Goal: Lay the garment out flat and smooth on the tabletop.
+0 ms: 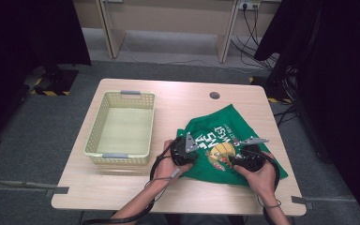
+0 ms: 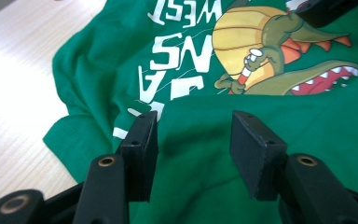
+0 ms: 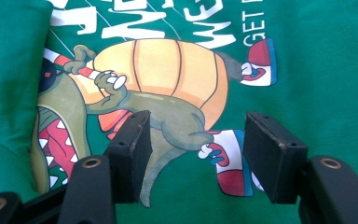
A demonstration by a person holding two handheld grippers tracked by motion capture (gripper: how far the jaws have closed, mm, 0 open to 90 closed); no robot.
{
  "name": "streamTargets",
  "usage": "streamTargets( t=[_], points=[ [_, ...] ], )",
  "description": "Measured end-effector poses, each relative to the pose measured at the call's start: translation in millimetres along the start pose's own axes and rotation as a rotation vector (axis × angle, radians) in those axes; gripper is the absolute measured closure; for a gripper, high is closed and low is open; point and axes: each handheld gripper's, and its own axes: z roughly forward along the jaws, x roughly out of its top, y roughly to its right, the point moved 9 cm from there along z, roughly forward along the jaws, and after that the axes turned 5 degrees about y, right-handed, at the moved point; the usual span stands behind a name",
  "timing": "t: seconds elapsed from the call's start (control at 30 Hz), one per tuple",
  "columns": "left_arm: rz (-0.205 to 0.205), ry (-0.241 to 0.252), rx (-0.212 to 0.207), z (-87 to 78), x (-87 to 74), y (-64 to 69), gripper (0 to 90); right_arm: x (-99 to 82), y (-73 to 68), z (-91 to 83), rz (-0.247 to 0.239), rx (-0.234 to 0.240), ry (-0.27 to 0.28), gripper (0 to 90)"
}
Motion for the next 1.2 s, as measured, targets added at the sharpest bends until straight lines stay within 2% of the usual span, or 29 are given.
streamTargets(
  t=[0.23,0.8,0.97,1.2],
  points=[
    [-0.024,-0.026,-0.011,9.2,-2.5,-2.4,58.0,-0.5,-0.8,0.0,0.001,0.004,0.000,42.1],
    [0.010,-0.047,-0.024,17.2,-4.8,0.7,87.1,1.6,-7.6,-0.4,-0.013,0.015,-0.001,41.0],
    [0.021,-0.042,-0.022,16.7,-4.1,1.2,89.3,0.5,-10.4,1.3,-0.016,0.020,-0.007,40.7],
    [0.041,0.007,-0.026,-0.5,0.5,8.8,89.5,0.9,-9.1,2.4,-0.016,0.016,-0.008,40.6]
  ],
)
